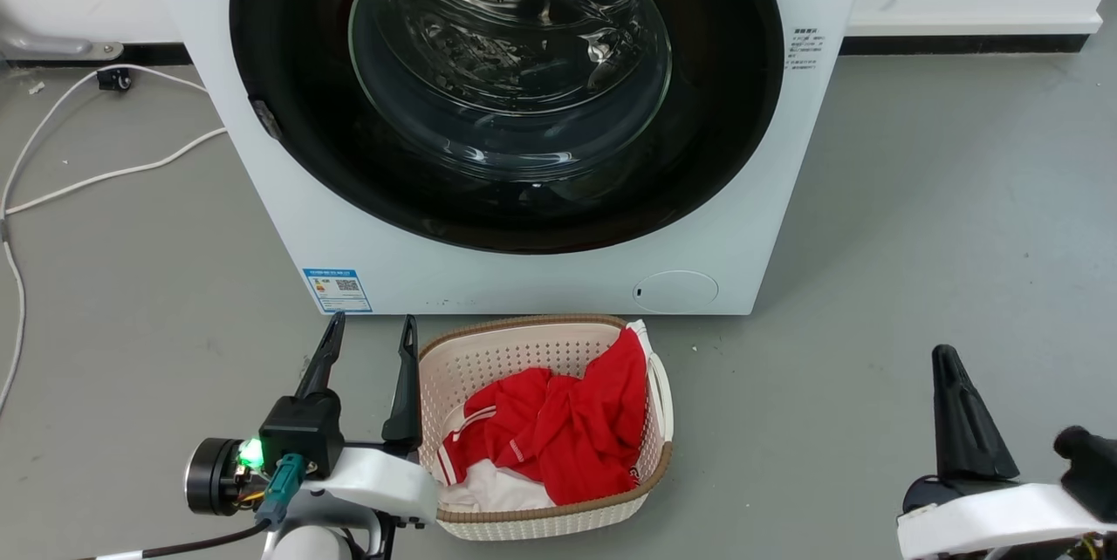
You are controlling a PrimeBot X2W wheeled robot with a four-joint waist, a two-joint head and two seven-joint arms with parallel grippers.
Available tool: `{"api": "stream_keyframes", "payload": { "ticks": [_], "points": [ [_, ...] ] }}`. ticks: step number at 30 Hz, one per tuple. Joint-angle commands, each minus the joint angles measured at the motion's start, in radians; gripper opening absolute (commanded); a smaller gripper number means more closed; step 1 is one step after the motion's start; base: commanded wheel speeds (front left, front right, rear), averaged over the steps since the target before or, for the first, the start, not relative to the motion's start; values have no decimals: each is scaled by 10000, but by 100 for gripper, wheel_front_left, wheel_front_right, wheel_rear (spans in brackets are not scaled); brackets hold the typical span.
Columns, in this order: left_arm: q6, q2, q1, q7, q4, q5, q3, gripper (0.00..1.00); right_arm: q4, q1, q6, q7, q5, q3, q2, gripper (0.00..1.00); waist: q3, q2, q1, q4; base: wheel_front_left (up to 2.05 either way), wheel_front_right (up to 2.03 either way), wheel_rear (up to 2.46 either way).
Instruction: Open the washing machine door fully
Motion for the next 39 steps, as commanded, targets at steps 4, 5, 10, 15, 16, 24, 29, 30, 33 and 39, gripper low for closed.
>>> {"api": "stream_keyframes", "payload": {
  "ticks": [4,5,10,15,16,24,29,30,33,39],
  "points": [
    [-39,-15,64,-26,-28,20,58,100,427,-126,-3,-201,3839,290,33,0,12,0,0,-24,0,0,0],
    [-33,-16,67,-26,-37,13,62,100,485,-173,-3,-248,4667,379,33,0,20,0,0,-29,0,0,0],
    [-19,-19,55,-26,-62,-25,59,100,701,-354,-3,-330,9334,722,29,0,68,0,0,-37,0,0,0],
    [2,-20,-13,-26,-95,-61,76,100,720,-656,-2,-323,12864,585,18,0,184,0,0,-56,0,0,0],
    [11,-20,-31,-26,-105,-74,78,100,733,-723,-2,-261,13345,514,20,0,211,0,0,-63,0,0,0],
    [105,-21,-255,-26,-259,-166,82,100,1217,-1992,-2,384,15912,-518,-311,0,726,0,0,-206,0,0,0],
    [152,-21,-479,-26,-341,-192,44,100,1878,-3288,-2,684,16307,-836,-989,0,1144,0,0,-263,0,0,0],
    [159,-23,-499,-26,-356,-196,39,100,2016,-3565,-2,780,16417,-856,-1126,0,1231,0,0,-270,0,0,0],
    [180,-22,-625,-26,-413,-201,24,100,2456,-4416,-2,1129,16481,-738,-1652,0,1436,0,0,-255,0,0,0],
    [133,-21,-808,-26,-474,-154,-16,100,3586,-6110,-2,2182,16762,-146,-2740,0,1775,0,0,-116,0,0,0]
  ]
}}
